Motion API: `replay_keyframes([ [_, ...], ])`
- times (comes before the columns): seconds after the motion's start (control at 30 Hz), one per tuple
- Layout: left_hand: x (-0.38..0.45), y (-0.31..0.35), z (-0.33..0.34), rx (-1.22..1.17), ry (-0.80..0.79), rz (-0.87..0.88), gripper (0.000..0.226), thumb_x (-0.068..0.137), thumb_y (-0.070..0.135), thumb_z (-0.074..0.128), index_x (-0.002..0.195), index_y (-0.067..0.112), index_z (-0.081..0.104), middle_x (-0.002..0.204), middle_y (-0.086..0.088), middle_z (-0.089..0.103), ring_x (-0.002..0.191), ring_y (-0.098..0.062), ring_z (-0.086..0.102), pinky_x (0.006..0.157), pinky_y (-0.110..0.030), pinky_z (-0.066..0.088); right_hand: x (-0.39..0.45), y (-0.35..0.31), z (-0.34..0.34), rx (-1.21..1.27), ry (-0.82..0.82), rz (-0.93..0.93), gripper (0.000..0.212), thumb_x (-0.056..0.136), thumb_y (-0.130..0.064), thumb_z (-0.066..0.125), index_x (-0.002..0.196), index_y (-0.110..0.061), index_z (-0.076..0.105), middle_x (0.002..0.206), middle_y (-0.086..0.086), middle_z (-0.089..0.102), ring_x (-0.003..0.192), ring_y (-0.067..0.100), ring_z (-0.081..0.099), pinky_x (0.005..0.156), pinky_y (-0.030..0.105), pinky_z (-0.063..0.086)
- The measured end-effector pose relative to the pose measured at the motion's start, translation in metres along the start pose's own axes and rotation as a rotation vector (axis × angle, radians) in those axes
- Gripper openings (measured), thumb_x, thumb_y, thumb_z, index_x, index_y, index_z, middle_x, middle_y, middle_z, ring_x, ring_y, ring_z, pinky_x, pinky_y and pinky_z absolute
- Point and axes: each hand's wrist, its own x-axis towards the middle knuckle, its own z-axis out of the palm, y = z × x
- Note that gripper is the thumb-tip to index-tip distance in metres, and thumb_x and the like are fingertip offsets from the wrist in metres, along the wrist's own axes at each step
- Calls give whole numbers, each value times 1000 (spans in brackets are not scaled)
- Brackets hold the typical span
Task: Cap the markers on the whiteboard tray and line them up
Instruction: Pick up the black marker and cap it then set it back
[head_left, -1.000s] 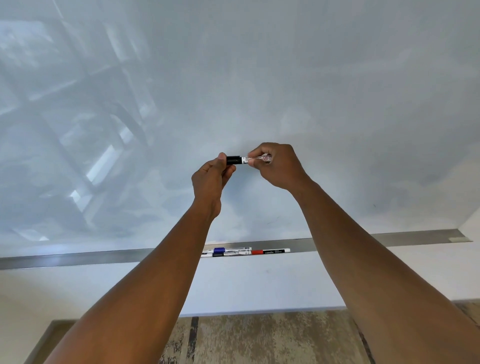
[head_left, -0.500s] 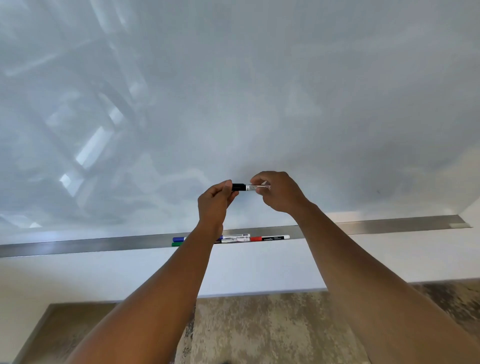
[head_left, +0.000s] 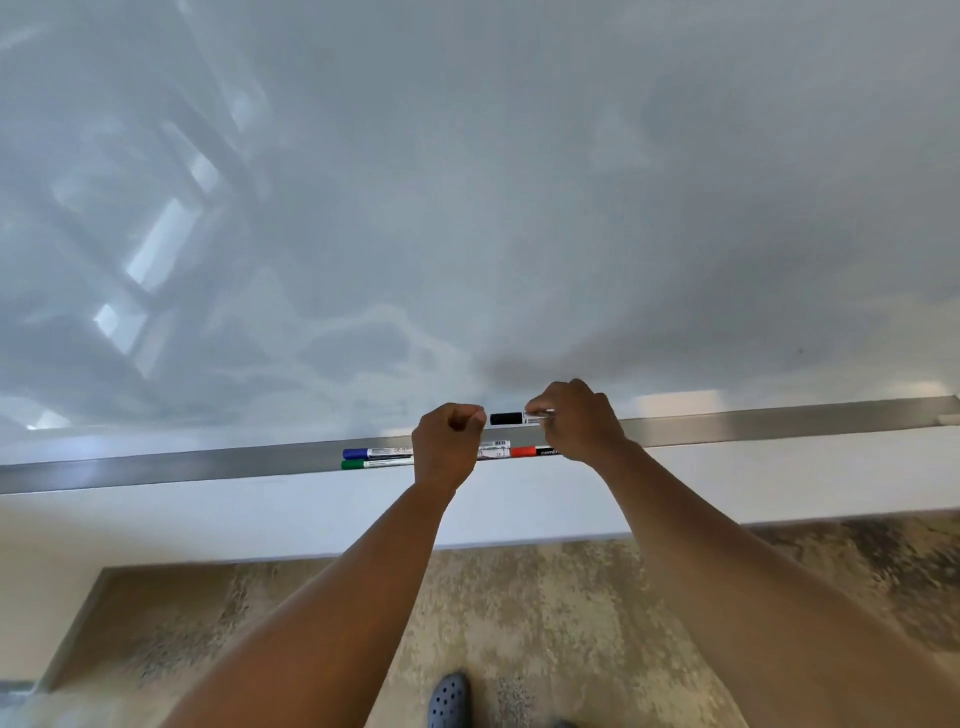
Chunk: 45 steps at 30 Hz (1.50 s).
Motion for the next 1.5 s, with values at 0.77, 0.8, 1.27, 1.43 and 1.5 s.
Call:
replay_keyframes([
  [0.77,41,-95,16,1050,-276,144,58,102,41,33,155,22,17,165,-9,1,151,-33,-1,122,-52,4,33,41,85,-171,-53,177,42,84,-7,52,117,-31,62,116,-8,66,109,20,53,87,38,37],
  [0.8,42,-96,15,1062,-279,137,58,102,42,32,155,23,17,165,-9,0,151,-35,-2,121,-54,3,34,42,86,-180,-49,180,41,85,-7,52,117,-31,62,116,-8,66,109,20,53,88,38,37],
  [1.27,46,-103,18,1032,-316,126,58,103,42,32,155,24,15,165,-8,7,152,-25,5,121,-54,6,33,45,96,-165,-52,228,37,80,-9,52,112,-24,64,112,-4,66,105,21,55,88,39,38],
  [1.43,46,-102,17,1017,-320,130,58,102,41,33,155,23,16,165,-8,8,152,-25,6,121,-52,8,30,45,97,-144,-76,221,41,79,-7,51,115,-23,63,116,-4,65,110,21,54,91,40,37],
  [1.5,45,-102,17,1026,-318,134,58,102,41,34,155,23,17,165,-8,9,151,-25,8,121,-51,8,29,44,98,-125,-79,215,41,79,-7,50,115,-24,63,116,-4,65,111,21,54,91,40,36],
])
